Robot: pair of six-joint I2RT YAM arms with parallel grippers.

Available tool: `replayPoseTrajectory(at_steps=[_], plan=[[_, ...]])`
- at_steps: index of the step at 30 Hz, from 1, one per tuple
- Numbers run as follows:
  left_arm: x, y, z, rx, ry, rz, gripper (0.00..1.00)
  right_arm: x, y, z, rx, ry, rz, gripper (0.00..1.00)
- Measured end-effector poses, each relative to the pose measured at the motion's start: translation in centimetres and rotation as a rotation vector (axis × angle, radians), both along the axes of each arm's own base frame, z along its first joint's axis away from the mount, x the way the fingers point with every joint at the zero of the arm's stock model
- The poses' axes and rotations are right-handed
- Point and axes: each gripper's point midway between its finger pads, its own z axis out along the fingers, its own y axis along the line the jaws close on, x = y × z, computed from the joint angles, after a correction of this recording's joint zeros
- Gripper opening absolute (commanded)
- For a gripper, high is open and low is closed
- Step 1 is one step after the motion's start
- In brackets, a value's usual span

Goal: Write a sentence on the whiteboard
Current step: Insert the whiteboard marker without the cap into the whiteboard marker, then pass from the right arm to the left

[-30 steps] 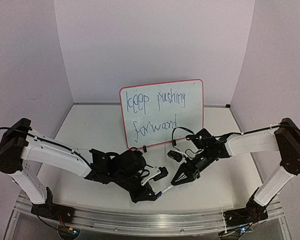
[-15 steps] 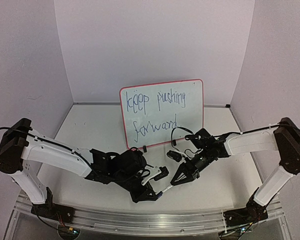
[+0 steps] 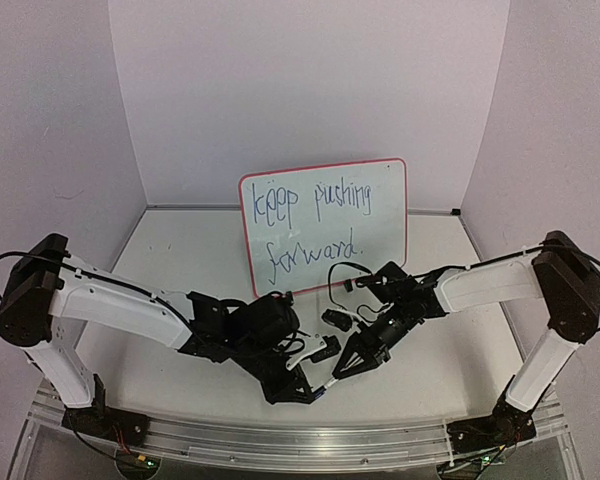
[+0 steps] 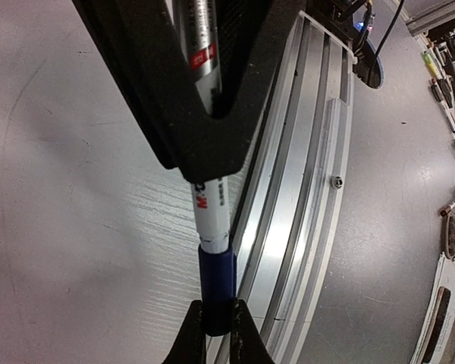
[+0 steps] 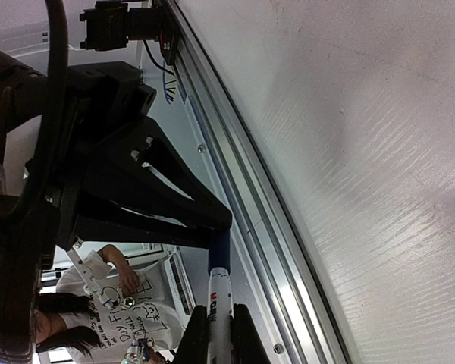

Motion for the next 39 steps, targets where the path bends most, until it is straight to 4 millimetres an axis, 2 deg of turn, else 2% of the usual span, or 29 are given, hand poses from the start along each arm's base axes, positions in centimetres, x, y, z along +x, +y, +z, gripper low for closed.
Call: replayPoseTrajectory(at_steps=[17,23,27,31,33,36,39], plan=[[0.5,0.0,1.0,-0.031,0.086,-0.003,0.02,0.2,0.4,0.6,0.033,-0.011,0.01,0.0],[1.2,0.0,1.4,-0.045,0.091,0.013,0.35,0.4,0.6,0.9,0.046,-0.04,0.005,0.0],[2.9,-0.3,4.4,-0.138,0.03,0.062,0.56,0.2,0.8,1.4,0.063,-0.049,0.015,0.0],[3.4,1.2,7.3,-0.203,-0.012,0.105,0.69,0.6,0.6,1.6,0.076,-0.049,0.006,0.0],[3.2,2.0,8.0,-0.213,-0.016,0.117,0.72,1.1,0.4,1.8,0.083,-0.049,-0.009,0.0],[3.0,2.6,8.3,-0.216,-0.005,0.132,0.77,2.0,0.0,2.3,0.098,-0.059,-0.035,0.0],[2.6,2.9,7.7,-0.205,0.04,0.14,0.8,2.5,-0.2,3.3,0.117,-0.079,-0.052,0.0]])
